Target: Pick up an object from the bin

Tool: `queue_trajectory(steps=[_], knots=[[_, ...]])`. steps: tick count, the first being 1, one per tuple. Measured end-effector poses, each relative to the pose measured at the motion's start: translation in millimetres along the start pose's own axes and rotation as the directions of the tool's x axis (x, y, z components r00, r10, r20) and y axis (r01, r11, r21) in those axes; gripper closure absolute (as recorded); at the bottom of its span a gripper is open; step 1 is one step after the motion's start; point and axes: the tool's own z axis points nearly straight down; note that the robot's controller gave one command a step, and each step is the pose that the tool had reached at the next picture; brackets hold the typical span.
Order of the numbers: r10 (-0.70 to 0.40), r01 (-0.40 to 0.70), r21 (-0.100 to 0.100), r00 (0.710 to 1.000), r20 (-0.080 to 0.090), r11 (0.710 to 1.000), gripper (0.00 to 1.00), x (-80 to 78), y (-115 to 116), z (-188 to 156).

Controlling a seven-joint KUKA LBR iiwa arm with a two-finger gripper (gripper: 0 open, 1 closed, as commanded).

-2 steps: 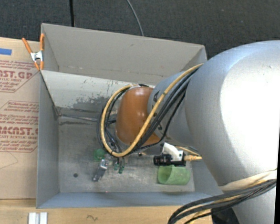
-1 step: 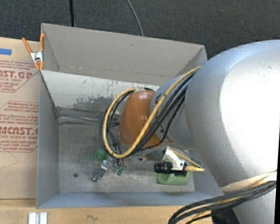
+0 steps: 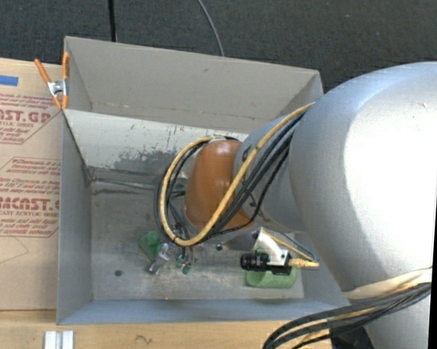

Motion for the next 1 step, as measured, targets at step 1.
queue_trajectory(steps=[1], knots=[[-0.001, 0.001, 0.003, 1.0, 0.002, 1.0, 1.0, -1.0, 2.0, -66.3]])
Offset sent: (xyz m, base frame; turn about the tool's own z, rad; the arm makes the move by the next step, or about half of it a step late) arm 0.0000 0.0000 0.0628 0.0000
